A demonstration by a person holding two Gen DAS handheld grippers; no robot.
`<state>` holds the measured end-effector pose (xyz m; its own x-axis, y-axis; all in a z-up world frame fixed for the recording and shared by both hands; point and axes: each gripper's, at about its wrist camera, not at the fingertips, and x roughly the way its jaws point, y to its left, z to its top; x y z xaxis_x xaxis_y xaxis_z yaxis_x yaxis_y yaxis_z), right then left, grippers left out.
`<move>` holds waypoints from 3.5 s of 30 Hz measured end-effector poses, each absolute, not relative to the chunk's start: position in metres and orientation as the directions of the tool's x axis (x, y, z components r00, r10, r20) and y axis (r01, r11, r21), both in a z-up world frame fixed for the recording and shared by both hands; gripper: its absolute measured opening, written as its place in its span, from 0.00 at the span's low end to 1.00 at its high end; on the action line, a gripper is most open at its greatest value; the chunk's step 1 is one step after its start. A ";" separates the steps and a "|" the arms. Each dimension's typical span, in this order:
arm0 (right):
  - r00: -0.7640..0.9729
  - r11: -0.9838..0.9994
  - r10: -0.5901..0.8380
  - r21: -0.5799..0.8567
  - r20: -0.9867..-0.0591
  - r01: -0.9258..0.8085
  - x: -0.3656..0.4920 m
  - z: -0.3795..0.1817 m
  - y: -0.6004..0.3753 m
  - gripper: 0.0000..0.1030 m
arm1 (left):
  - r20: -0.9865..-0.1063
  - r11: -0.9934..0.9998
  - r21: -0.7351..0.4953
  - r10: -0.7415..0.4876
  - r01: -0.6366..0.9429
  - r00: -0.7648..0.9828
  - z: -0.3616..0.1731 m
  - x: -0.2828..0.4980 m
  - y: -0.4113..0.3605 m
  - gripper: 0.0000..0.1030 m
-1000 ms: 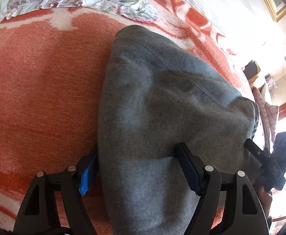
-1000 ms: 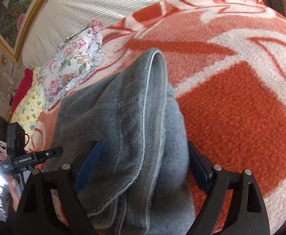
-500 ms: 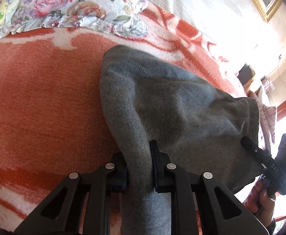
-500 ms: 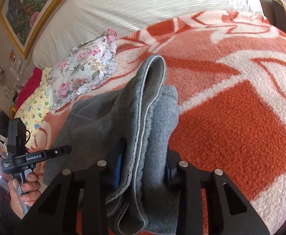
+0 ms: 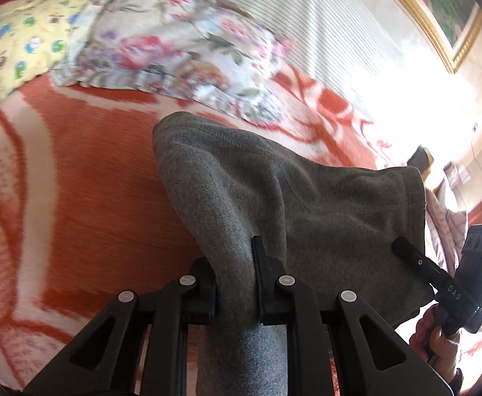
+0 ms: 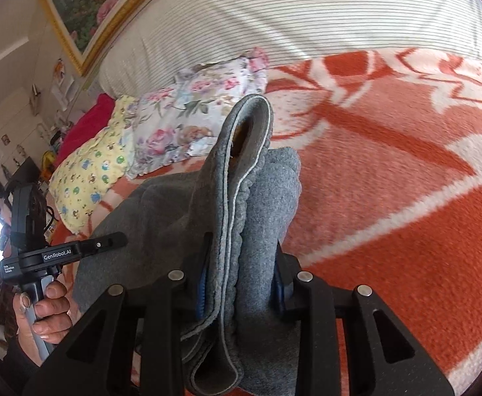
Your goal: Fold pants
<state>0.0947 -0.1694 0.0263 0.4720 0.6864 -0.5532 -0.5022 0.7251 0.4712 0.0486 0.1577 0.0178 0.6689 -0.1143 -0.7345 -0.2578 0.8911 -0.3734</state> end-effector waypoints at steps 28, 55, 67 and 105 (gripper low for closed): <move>0.366 0.716 0.684 0.483 -0.631 -0.505 0.217 -0.001 -0.045 0.40 | -0.756 0.914 -0.192 0.095 -0.357 0.648 0.011 0.123 0.268 0.20; 0.436 0.753 0.630 0.369 -0.642 -0.545 0.186 -0.004 -0.087 0.76 | -0.766 0.904 -0.160 0.139 -0.396 0.628 -0.017 0.052 0.279 0.47; 0.435 0.693 0.626 0.207 -0.647 -0.690 0.134 0.027 -0.083 0.78 | -0.739 0.953 -0.069 0.150 -0.296 0.657 0.003 0.026 0.229 0.49; 0.365 0.560 0.599 0.047 -0.713 -0.827 0.084 0.033 -0.043 0.95 | -0.669 0.961 0.148 0.272 -0.235 0.691 0.033 0.009 0.169 0.79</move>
<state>0.0843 -0.0430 0.0328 0.3651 0.5989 -0.7127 -0.8270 0.5602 0.0472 0.0091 0.1693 0.0333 0.6914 0.2723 -0.6693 -0.2346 0.9607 0.1485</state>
